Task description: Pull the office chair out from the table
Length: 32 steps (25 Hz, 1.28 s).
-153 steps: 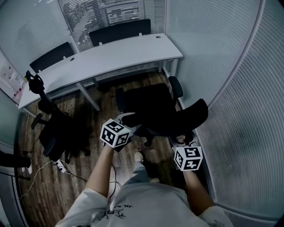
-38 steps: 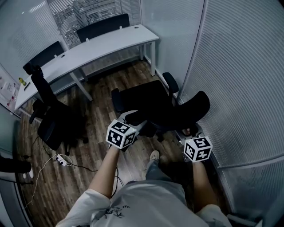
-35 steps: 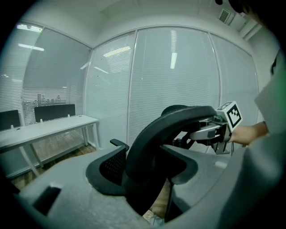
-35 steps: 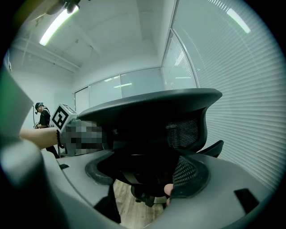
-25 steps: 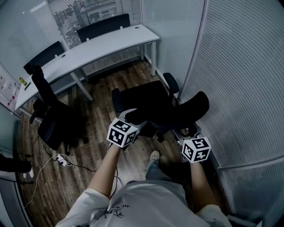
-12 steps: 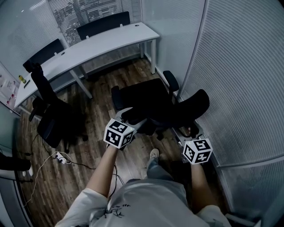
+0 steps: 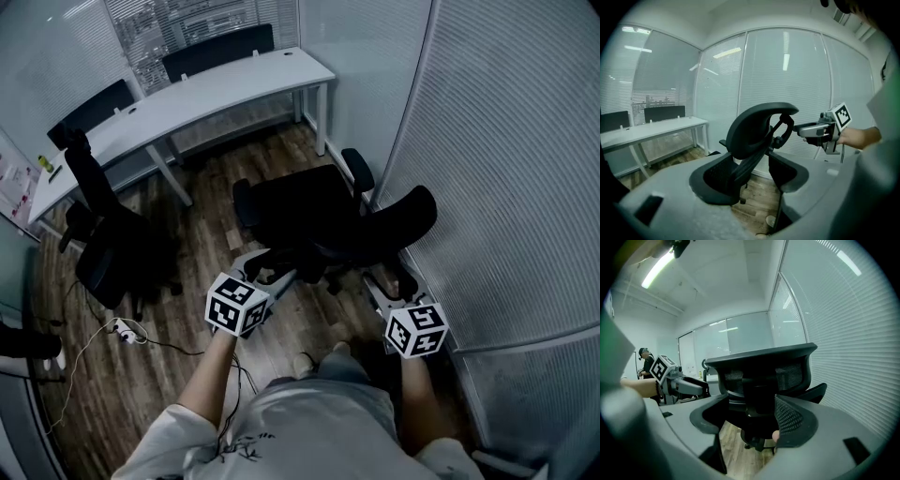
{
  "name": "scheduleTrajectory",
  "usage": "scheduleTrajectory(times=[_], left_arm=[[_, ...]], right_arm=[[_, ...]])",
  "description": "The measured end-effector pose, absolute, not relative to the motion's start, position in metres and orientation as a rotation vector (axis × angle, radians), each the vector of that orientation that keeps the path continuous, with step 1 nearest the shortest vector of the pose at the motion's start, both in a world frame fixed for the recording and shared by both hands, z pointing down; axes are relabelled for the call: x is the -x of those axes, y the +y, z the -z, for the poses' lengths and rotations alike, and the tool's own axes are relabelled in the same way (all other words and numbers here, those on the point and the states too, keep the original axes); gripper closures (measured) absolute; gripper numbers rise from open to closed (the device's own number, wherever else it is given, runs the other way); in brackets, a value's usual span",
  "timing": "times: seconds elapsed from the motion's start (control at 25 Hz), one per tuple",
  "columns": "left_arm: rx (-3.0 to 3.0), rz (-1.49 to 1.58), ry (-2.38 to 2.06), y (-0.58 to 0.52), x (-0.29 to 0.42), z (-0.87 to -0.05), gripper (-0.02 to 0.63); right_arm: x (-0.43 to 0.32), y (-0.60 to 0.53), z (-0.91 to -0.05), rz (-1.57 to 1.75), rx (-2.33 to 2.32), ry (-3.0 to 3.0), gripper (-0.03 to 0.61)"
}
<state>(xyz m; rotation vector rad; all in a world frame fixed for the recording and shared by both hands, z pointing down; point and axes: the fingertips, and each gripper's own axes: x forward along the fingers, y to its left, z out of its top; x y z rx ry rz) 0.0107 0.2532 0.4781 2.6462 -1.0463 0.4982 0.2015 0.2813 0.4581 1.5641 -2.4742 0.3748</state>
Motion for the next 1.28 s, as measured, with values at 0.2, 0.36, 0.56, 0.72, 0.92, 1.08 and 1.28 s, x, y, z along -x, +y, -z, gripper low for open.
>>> scheduleTrajectory(times=[0.2,0.36,0.56,0.72,0.92,1.08,1.28], left_arm=[[-2.627,-0.418,-1.091,0.277,-0.021,-0.471,0.509],[-2.616,-0.417,-1.112,0.289,-0.034,-0.473,0.56],[-2.582,-0.402,-1.143,0.303,-0.052,-0.47,0.597],[-2.565,-0.395,-1.17,0.316,-0.066,-0.467,0.601],[-2.534,-0.364,-1.178,0.326,-0.08,-0.466,0.603],[-2.513,-0.376,-1.215,0.334,-0.077,-0.466,0.603],[-2.483,-0.381,-1.238,0.342,-0.074,-0.468,0.603]], right_arm=[[-0.192,0.295,-0.456,-0.385,-1.499,-2.52,0.393],[-0.189,0.301,-0.458,-0.392,-1.44,-2.558,0.556],[-0.19,0.31,-0.458,-0.418,-1.318,-2.58,0.569],[-0.195,0.317,-0.451,-0.394,-1.3,-2.596,0.571],[-0.194,0.324,-0.445,-0.355,-1.25,-2.618,0.571],[-0.191,0.329,-0.445,-0.367,-1.21,-2.63,0.571],[-0.187,0.333,-0.445,-0.383,-1.169,-2.648,0.571]])
